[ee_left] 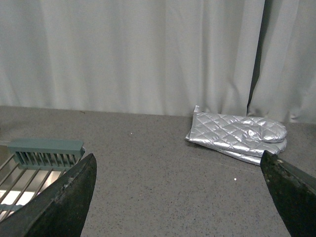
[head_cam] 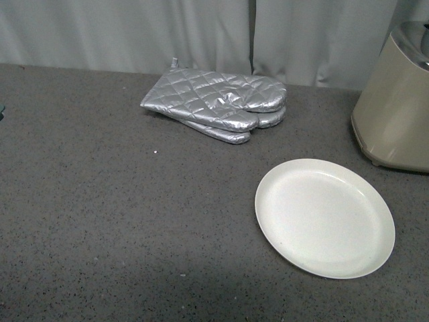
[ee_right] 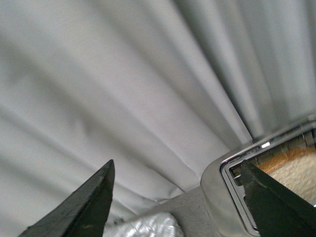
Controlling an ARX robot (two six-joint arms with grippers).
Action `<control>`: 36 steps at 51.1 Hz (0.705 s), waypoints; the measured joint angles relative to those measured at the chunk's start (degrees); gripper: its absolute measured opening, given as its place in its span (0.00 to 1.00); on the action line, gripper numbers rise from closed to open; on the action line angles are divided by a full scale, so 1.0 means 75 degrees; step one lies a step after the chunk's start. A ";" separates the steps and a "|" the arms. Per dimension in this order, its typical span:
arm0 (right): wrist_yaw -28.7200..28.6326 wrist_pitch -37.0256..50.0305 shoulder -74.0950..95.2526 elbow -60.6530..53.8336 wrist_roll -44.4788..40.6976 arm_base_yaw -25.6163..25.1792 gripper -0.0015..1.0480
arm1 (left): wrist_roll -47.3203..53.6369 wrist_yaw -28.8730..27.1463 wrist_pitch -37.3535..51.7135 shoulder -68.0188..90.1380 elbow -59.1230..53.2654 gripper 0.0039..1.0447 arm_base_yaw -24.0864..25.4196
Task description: Put bread into toaster
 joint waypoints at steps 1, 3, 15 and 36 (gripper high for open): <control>-0.0187 0.0254 -0.0329 -0.0385 -0.0600 0.0000 0.64 | 0.0000 0.0000 0.0000 0.0000 0.0000 0.94 0.0000; -0.0361 0.0516 -0.1005 -0.1105 -0.1408 -0.0003 0.59 | 0.0000 -0.0015 0.0000 0.0000 0.0000 0.94 0.0000; -0.0428 -0.3057 -0.6910 -0.5010 -0.3666 -0.0041 0.23 | 0.0000 -0.0003 0.0000 0.0000 0.0000 0.94 0.0000; -0.0446 -0.3599 -0.8906 -0.5091 -0.4013 -0.0047 0.01 | 0.0003 -0.0003 0.0000 -0.0003 0.0000 0.94 0.0000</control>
